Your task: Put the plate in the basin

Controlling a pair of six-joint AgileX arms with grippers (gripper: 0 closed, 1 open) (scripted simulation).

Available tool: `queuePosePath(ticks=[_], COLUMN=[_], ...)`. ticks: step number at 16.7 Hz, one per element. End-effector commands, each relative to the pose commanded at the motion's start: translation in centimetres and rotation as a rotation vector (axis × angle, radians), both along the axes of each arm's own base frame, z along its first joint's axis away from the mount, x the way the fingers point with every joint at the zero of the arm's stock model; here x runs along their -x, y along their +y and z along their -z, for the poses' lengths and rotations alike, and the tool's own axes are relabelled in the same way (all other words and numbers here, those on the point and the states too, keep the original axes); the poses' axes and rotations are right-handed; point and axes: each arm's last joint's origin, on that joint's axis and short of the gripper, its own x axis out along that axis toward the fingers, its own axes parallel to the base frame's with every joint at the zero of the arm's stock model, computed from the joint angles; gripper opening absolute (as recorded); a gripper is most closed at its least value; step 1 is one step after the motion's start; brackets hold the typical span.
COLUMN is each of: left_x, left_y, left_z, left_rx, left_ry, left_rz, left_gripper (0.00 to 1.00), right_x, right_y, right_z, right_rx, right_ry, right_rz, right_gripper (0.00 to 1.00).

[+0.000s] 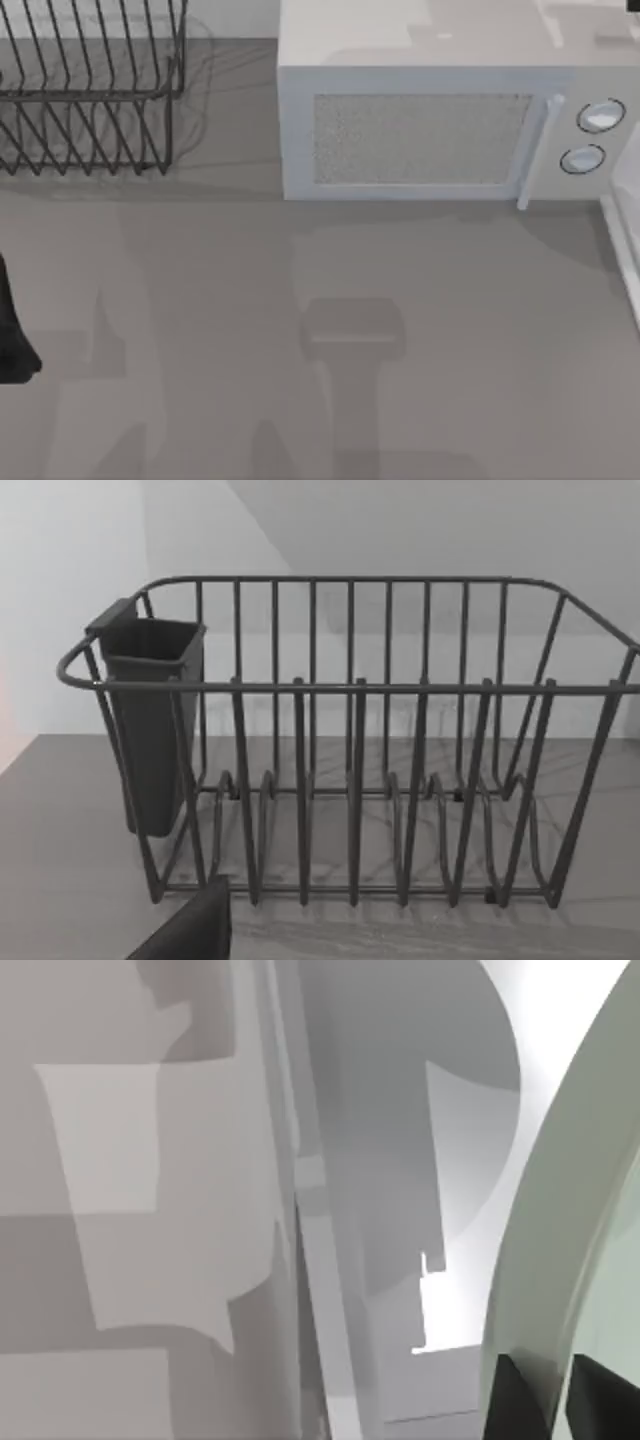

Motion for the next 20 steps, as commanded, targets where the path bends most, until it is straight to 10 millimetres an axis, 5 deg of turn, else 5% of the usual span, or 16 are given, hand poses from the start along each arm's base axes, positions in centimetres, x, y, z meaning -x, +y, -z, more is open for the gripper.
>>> queuePosePath(ticks=[4,10,20], left_x=[0.0,0.0,0.0], left_y=[0.0,0.0,0.0], left_z=[0.0,0.0,0.0], left_rx=[0.0,0.0,0.0], left_ry=[0.0,0.0,0.0], left_rz=[0.0,0.0,0.0], left_gripper=[1.0,1.0,1.0], right_x=[-2.4,-2.7,-2.7], right_y=[-2.5,-2.8,-2.8], right_z=[5.4,6.5,6.5], right_rx=[-0.034,-0.049,-0.049], right_ry=[0.086,0.104,0.104], right_rz=[-0.098,-0.132,-0.132], right_gripper=[0.0,0.0,0.75])
